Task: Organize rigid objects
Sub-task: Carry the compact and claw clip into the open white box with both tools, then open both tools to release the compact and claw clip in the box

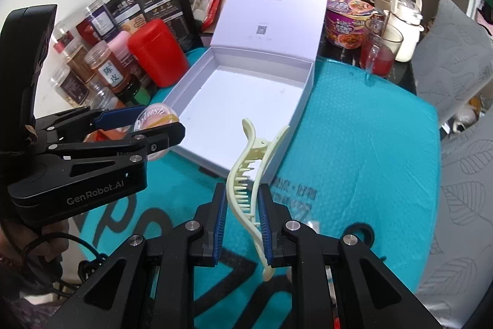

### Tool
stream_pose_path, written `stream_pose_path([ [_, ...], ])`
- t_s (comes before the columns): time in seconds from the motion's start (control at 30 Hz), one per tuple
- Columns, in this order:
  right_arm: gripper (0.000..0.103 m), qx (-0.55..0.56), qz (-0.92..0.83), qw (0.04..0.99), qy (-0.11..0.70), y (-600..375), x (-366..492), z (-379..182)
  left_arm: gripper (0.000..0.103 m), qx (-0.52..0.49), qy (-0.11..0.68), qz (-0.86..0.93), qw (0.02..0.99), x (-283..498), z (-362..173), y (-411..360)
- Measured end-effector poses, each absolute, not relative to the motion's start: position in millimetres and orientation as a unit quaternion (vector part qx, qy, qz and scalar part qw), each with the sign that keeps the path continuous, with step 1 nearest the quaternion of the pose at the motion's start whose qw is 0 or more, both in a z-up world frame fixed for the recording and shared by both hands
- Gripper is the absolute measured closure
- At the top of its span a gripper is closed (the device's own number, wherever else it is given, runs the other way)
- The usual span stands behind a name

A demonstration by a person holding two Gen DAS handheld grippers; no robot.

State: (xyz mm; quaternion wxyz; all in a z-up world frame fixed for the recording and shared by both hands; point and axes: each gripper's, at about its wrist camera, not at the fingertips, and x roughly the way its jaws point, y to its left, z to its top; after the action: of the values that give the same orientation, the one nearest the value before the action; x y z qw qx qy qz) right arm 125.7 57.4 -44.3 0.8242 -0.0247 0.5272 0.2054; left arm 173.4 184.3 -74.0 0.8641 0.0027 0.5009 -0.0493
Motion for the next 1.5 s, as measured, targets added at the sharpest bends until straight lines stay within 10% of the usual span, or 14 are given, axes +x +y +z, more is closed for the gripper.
stream_pose_path([
  [1.5, 0.082, -0.029, 0.221, 0.804, 0.551, 104.4, 273.8, -155.4, 0.049, 0.019, 0.547, -0.034, 0.836, 315.2, -184.5, 229.1],
])
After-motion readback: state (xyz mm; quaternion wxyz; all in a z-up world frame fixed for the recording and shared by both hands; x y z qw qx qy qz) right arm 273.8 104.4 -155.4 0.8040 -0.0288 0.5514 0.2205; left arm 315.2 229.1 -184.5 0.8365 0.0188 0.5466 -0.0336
